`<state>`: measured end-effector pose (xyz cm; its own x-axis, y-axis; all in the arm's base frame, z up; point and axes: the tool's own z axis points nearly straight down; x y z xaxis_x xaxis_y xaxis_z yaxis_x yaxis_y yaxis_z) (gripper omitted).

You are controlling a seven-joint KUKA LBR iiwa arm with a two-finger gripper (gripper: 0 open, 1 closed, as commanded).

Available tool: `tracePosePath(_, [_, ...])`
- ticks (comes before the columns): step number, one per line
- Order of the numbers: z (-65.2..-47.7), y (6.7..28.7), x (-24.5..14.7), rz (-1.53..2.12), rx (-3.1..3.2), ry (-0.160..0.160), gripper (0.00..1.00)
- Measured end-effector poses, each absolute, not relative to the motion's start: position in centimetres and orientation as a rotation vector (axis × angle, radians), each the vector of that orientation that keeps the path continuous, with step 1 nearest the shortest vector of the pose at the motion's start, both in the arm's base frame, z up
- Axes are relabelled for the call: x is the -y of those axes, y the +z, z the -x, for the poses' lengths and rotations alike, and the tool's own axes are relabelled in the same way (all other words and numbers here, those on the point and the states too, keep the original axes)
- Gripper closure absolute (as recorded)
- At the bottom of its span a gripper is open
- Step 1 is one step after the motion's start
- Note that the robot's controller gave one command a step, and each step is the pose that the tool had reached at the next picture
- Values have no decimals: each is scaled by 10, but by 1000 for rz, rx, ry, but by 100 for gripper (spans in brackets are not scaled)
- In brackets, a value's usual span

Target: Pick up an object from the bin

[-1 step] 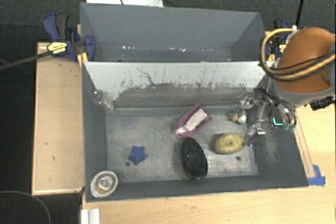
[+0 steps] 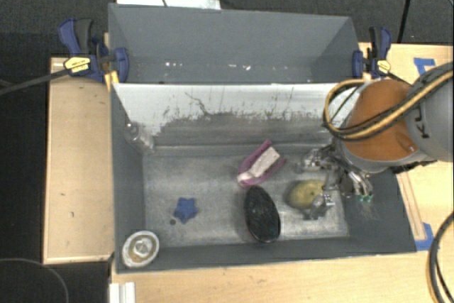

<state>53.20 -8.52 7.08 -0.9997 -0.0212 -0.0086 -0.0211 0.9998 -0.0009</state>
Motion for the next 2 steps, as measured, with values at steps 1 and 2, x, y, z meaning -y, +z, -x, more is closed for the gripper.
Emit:
tracePosePath(1, [-534,74,85,44,-3126,-3,100])
tracePosePath(2, [-549,224,98,19,-3129,-4,100])
